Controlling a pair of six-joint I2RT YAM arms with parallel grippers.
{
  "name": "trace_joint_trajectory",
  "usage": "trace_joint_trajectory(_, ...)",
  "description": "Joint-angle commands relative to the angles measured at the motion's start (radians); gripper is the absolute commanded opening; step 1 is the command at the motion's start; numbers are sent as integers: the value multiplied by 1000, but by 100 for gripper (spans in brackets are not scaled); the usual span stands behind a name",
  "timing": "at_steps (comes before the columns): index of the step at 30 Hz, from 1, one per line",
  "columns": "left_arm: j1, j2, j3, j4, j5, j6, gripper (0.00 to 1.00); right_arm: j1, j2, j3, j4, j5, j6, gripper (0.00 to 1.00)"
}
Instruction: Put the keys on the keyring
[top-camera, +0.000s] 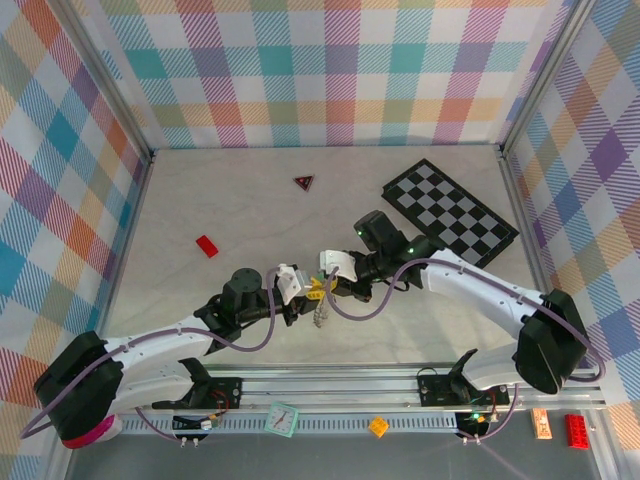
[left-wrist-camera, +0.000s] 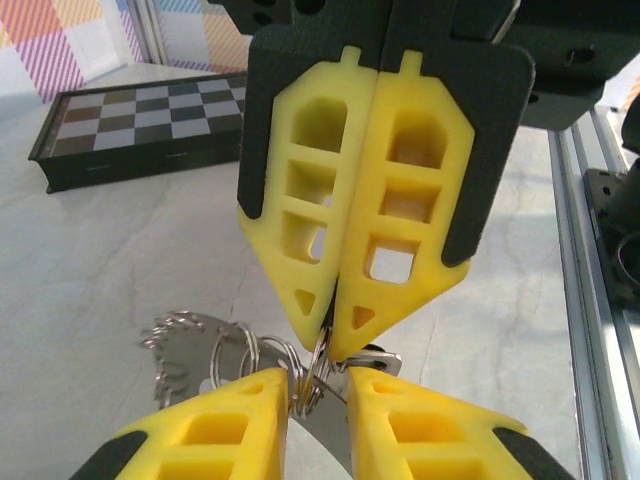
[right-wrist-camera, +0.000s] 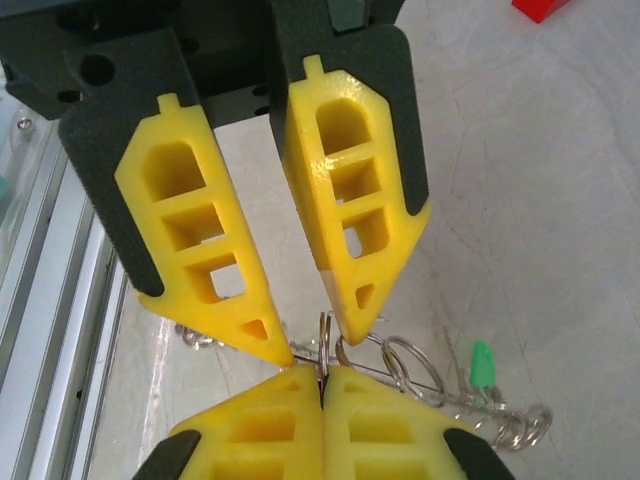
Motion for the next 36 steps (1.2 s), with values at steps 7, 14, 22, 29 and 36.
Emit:
trace_joint_trajectory(7,-2,-11,35,-60,28,34,16,35,17,64,-64,3,-62,0)
trace_joint_trajectory(14,-2,7,48,-35,33,30,7,57,22,69,-68,6,-63,0)
trace_joint_trajectory(22,-2,6,19,45,53,-15,0,-50,-93,-83,150,-97,144,36)
trace_joint_trajectory(29,-2,44,-24,174,65,-50,0,-89,-157,-206,267,-137,344,44)
trace_joint_trajectory(36,-2,47,-38,201,75,-43,0,-88,-160,-230,299,-140,339,40)
